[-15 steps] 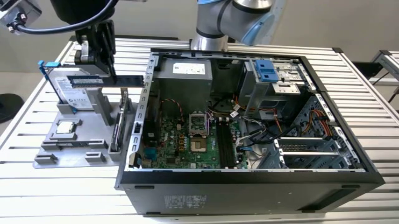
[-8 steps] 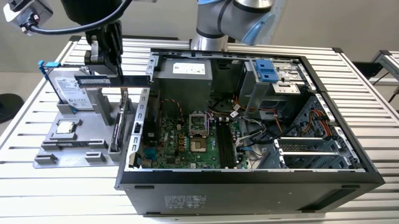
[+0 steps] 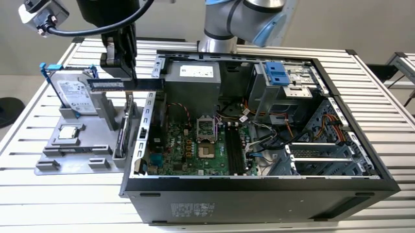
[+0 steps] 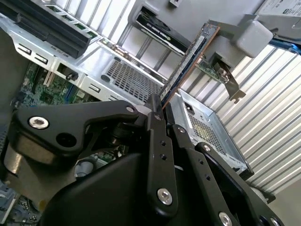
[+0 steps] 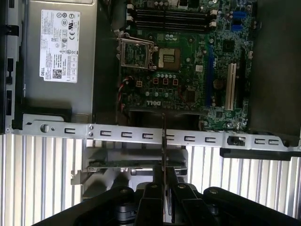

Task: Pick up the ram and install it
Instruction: 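Pick up the ram and move it above insertion slot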

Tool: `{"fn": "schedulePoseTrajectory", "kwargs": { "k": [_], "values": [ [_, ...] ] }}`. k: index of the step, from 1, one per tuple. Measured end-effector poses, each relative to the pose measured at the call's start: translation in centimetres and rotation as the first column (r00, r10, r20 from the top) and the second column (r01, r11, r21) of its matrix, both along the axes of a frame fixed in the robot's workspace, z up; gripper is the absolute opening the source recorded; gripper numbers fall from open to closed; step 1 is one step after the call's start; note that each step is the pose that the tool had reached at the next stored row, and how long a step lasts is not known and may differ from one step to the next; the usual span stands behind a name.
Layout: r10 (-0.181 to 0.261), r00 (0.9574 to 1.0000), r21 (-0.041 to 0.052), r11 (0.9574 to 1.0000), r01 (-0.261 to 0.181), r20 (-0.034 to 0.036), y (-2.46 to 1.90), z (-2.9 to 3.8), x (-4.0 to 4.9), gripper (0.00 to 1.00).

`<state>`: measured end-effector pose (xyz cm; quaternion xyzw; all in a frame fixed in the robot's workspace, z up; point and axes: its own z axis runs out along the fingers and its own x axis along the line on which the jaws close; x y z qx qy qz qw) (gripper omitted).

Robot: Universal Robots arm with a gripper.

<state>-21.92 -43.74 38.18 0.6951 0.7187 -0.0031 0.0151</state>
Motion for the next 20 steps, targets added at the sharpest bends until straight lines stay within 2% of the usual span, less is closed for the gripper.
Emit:
{"fn": "schedulePoseTrajectory", "kwargs": {
  "k": [20],
  "values": [
    [-0.001,1.0,0.0,1.0,0.001,-0.0001,0.0,0.0,3.56,0.0]
  ]
}}
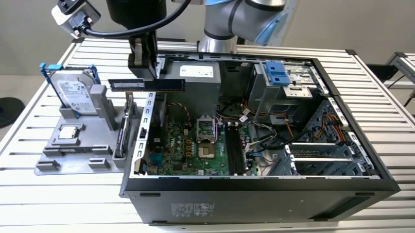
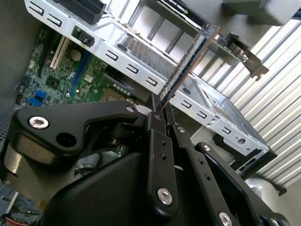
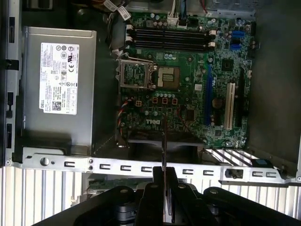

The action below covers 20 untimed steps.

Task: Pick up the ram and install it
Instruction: 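Pick up the ram and move it above insertion slot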

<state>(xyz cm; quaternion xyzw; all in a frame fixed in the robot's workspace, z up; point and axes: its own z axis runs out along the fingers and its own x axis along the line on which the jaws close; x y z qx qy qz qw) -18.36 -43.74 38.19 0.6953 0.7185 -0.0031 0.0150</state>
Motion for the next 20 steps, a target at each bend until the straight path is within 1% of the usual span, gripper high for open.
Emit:
{"fn": "schedulePoseTrajectory", "kwargs": {
  "k": [11,20],
  "values": [
    [0.0,1.0,-0.0001,1.0,0.0,-0.0001,0.0,0.0,1.98,0.0],
    [0.0,1.0,-0.0001,1.0,0.0,-0.0001,0.0,0.0,3.28,0.0]
  ]
}}
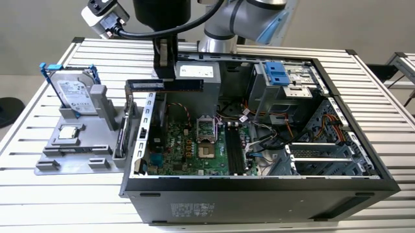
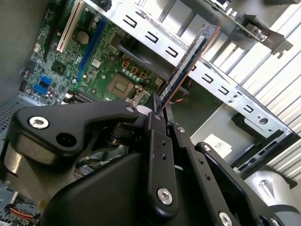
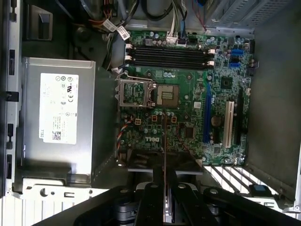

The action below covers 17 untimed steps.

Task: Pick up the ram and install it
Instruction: 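Pick up the ram and move it above insertion slot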

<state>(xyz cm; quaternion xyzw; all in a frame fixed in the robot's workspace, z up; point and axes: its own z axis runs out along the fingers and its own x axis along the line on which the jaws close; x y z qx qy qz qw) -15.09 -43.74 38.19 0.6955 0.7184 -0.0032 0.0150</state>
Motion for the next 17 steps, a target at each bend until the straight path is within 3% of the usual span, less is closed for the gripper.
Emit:
{"fn": "schedulePoseTrajectory", "kwargs": {
  "k": [17],
  "values": [
    [-0.001,1.0,0.0001,1.0,0.001,0.0,0.0,0.0,2.15,0.0]
  ]
}}
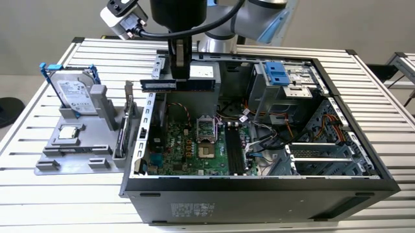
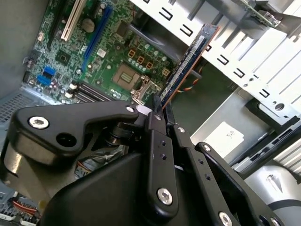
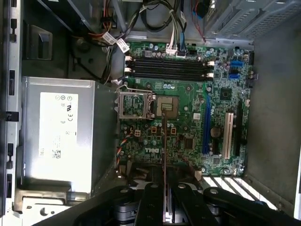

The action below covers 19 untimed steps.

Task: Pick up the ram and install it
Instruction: 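Pick up the ram and move it above insertion slot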

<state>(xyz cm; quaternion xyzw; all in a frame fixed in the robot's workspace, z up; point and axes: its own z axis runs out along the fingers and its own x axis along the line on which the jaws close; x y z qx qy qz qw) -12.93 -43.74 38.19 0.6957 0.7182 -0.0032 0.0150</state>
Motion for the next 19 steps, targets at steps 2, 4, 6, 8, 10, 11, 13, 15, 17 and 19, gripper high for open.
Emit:
{"fn": "schedulePoseTrajectory", "kwargs": {
  "k": [2,4,6,8,10,11,13,15,17,19],
  "values": [
    [0.0,1.0,-0.0001,1.0,0.0,0.0,0.0,0.0,0.28,0.0],
    [0.0,1.0,0.0,1.0,0.0,0.0,0.0,0.0,0.56,0.0],
    [0.0,1.0,0.0,1.0,0.0,0.0,0.0,0.0,0.8,0.0],
    [0.0,1.0,0.0,1.0,0.0,0.0,0.0,0.0,1.05,0.0],
    [0.0,1.0,0.0,1.0,0.0,0.0,0.0,0.0,1.3,0.0],
    [0.0,1.0,0.0,1.0,0.0,0.0,0.0,0.0,1.45,0.0],
    [0.0,1.0,0.0,1.0,0.0,0.0,0.0,0.0,1.73,0.0],
    [-0.001,1.0,-0.0001,1.0,0.001,0.0,0.0,0.0,1.99,0.0],
    [-0.001,1.0,0.0,1.0,0.001,0.0,0.0,0.0,2.27,0.0],
    [-0.001,1.0,0.0,1.0,0.001,0.0,0.0,0.0,2.52,0.0]
  ]
}}
